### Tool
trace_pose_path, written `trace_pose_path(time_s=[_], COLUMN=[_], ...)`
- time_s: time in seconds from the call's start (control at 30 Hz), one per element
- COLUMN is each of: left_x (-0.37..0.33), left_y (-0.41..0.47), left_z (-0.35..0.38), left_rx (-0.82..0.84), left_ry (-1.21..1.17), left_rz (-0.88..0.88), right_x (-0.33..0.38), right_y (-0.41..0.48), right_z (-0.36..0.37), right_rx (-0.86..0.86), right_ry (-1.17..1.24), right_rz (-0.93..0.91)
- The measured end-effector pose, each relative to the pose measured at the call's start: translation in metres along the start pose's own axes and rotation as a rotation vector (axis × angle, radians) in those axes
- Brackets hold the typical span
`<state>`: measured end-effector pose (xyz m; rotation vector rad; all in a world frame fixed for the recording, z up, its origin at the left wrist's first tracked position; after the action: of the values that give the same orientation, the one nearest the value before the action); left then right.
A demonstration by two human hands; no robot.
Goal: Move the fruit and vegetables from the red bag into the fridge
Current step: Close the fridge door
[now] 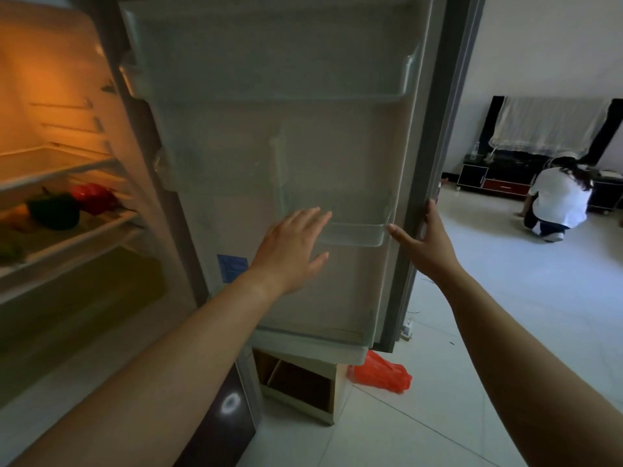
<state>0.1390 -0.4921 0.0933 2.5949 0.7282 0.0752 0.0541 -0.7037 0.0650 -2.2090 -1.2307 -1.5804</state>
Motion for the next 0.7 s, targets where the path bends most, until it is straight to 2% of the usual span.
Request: trace_pose_path(time_s=[0.1,0.2,0.37,0.47,0.57,0.7], left_x=[0.006,0.014,0.035,0.055,0.076,0.105], left_y=[-0.019,-0.047,-0.091,-0.118,-0.148,-0.185], left_z=[-0.002,-0.011,-0.033,-0.039,-0.052,-0.071], left_rx=[0.057,0.038,0.006,0.053,0.038,-0.013], left_ry=[-0.014,-0.086,-0.227,-0.299,-0.317,-0.330], left_rz=[0.014,0.027,0.052,0.033,0.040,0.007], right_x=[0.009,0.024,0.055,0.076,0.095,0.131], right_y=[-0.035,-0.075,-0.148,-0.188,-0.222,-0.262], right_z=[0.000,0.001,0.009,0.020,0.030,0.039], right_rx=[-0.045,-0.107,-0.141,-0.161,-0.214,-0.347], right_ry=[-0.005,-0.002,-0.159,-0.244,-0.219,-0.285], right_rz=[0.006,-0.014,-0.083,-0.157,-0.221,-0.455])
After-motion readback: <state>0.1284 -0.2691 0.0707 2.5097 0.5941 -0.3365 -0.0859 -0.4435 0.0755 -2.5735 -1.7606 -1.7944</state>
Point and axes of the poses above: each hand's wrist, its own y-axis towards the middle knuckle, its own z-axis out of the palm, x = y × z, the point moved 8 cm from there along y, towards the middle knuckle, and after that the axes turned 1 degree about y, right-handed, at the moved point
